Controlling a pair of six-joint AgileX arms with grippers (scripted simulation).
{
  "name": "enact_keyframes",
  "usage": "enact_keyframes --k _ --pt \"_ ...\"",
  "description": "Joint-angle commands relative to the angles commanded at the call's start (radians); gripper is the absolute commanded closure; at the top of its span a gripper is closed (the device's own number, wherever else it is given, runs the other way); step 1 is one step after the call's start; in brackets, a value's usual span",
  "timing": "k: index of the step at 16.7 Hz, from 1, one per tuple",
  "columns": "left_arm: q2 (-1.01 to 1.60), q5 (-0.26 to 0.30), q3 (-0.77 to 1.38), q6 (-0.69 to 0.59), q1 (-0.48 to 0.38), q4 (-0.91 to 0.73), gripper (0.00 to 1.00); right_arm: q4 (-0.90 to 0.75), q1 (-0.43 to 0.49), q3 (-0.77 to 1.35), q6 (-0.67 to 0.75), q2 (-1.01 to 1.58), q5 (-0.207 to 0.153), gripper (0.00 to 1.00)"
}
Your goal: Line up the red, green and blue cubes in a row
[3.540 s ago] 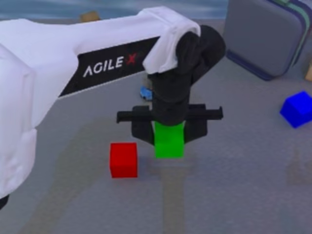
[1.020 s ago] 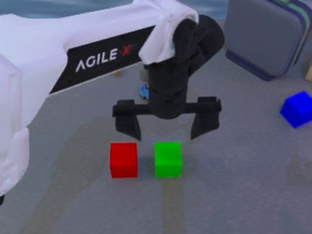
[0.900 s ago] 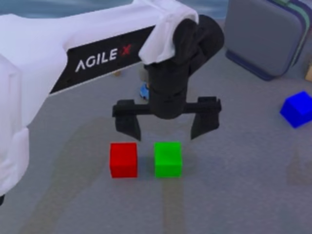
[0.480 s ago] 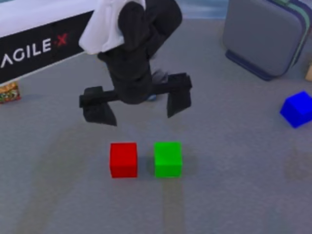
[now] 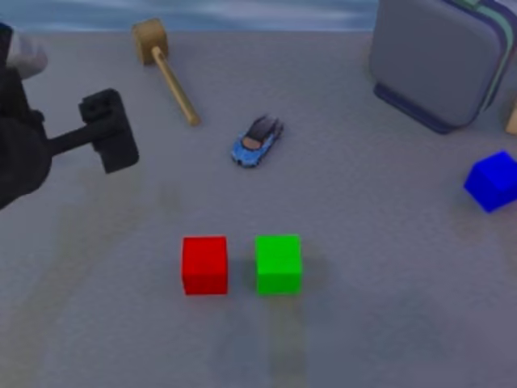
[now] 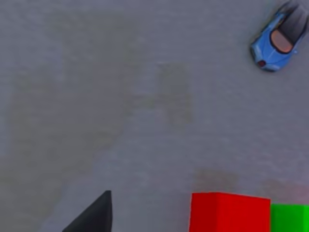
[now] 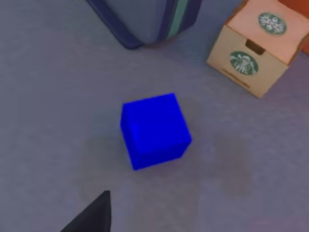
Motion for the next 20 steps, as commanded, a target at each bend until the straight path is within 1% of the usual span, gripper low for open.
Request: enact_keyframes --k 6,10,13,15,20 --pt "-0.592 0.003 -0.523 0.250 0.210 0.331 0.00 -0.355 0.019 0.498 -0.112 0.665 0.001 0.00" --pt "-0.890 0.014 -0.776 0.422 0.307 0.525 0.00 -0.529 0.029 0.763 -0.170 0.965 0.001 0.00" --pt "-1.045 0.023 -0.893 0.519 0.351 0.629 0.00 -0.612 0.033 0.911 -0.199 1.113 0.000 0.00" --pt "-1.102 0.027 -0.935 0.561 0.367 0.672 0.00 -0.642 0.035 0.970 -0.210 1.172 0.000 0.00" --pt "-1.124 0.028 -0.951 0.576 0.372 0.688 0.00 -0.653 0.035 0.991 -0.214 1.194 0.000 0.00"
